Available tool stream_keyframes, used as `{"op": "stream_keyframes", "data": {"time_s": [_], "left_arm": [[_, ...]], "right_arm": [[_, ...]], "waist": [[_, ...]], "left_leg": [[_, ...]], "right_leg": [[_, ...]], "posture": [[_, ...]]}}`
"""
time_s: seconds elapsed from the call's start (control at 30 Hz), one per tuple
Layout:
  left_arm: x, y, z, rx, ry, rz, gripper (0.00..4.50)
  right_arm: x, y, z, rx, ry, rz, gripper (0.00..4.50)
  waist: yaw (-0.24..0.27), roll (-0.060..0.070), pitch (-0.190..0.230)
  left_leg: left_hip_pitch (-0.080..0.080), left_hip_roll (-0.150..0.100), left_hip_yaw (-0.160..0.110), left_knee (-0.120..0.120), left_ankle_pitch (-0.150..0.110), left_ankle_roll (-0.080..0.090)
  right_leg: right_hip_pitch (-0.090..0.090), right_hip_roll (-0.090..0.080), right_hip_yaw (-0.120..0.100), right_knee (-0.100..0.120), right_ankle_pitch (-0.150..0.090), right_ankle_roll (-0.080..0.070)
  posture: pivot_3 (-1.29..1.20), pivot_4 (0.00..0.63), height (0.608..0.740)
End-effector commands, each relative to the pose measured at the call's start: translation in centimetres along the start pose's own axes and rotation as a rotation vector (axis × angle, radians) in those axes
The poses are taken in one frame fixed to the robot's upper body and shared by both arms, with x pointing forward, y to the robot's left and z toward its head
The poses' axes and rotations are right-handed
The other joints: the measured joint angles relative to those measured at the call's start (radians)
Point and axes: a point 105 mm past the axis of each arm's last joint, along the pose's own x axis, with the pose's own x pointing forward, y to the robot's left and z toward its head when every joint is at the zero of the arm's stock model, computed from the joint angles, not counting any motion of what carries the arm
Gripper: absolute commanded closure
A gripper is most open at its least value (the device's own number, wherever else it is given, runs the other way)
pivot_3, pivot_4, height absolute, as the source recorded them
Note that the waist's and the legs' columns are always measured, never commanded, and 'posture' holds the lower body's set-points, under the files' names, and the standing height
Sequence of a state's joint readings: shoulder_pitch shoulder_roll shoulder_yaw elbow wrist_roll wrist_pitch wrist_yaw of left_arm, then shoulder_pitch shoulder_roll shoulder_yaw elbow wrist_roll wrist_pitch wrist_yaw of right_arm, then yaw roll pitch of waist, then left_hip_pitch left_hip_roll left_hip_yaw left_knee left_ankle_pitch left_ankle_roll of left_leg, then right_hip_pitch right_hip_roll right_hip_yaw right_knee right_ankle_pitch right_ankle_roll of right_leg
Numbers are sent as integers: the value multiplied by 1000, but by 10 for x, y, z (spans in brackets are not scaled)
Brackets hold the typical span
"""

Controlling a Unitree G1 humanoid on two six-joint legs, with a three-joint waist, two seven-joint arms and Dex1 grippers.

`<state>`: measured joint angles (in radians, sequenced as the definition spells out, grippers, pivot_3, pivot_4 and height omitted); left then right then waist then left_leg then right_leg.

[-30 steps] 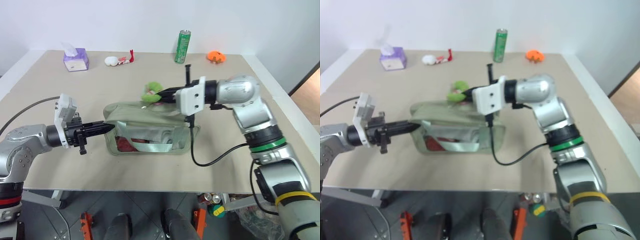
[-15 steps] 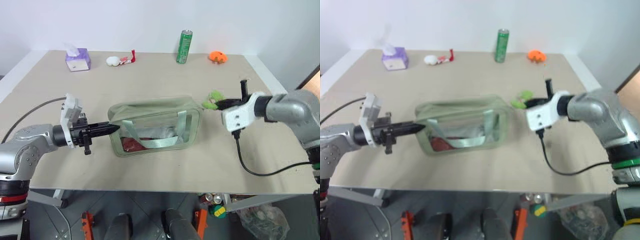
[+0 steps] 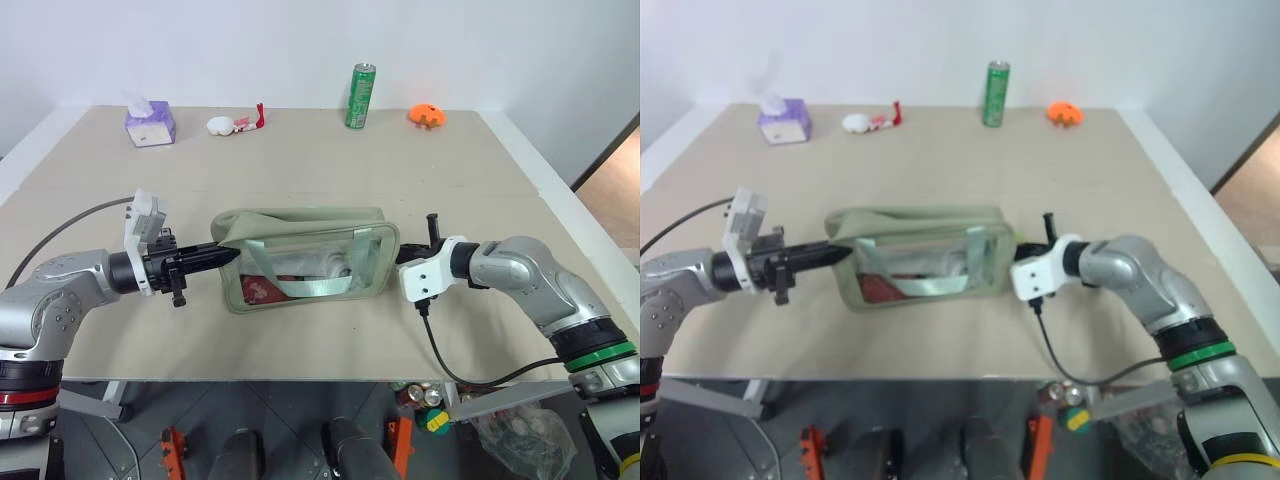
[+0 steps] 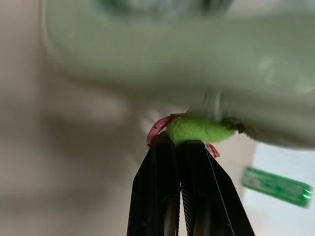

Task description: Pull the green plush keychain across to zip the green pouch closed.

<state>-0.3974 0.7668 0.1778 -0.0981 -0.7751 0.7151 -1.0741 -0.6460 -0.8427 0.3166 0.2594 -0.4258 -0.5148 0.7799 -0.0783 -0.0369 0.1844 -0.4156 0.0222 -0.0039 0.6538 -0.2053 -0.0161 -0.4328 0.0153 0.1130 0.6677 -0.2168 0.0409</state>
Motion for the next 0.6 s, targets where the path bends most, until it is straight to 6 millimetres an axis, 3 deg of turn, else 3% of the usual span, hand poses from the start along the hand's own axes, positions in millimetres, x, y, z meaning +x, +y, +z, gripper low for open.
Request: {"op": "stream_keyframes", "data": {"time_s": [0.03, 0.07, 0.3, 0.43, 0.5, 0.6], "left_arm": [[-5, 2, 9, 46, -32, 46, 4500], [-6, 5, 9, 29, -43, 65, 4130], [-11, 5, 21, 19, -116, 101, 1784], [-21, -2, 12, 5, -48, 93, 402], [-32, -3, 12, -8, -39, 112, 402], [-56, -3, 16, -31, -60, 172, 402]], "right_arm": [[-12, -21, -16, 62, 52, -71, 4473], [-15, -23, -24, 132, 69, -88, 3856], [-38, -26, -38, 568, 3, -154, 1579], [-54, -5, -38, 865, -63, -59, 241], [-67, 0, -33, 972, -129, -33, 241], [-90, -7, -37, 1127, -193, -96, 241]], "waist": [[0, 0, 0], [0, 0, 0], [3, 0, 0], [3, 0, 0], [3, 0, 0], [-2, 1, 1]], "left_leg": [[0, 0, 0, 0, 0, 0], [0, 0, 1, 0, 0, 0], [-1, 0, -1, 0, 0, 0], [-1, 0, -1, -1, 0, 0], [-1, 0, -1, -2, 0, 0], [-1, 0, -1, -2, 0, 1]], "right_leg": [[0, 0, 0, 0, 0, 0], [0, 0, 0, 0, 0, 0], [0, 0, -1, 0, 2, 4], [0, -1, -1, -1, 2, 4], [-1, -1, -1, -1, 1, 4], [-2, 0, -2, 0, 1, 3]], "posture": [[0, 150, 740], [0, 150, 740], [0, 150, 740], [0, 150, 740], [0, 150, 740], [0, 150, 740]]}}
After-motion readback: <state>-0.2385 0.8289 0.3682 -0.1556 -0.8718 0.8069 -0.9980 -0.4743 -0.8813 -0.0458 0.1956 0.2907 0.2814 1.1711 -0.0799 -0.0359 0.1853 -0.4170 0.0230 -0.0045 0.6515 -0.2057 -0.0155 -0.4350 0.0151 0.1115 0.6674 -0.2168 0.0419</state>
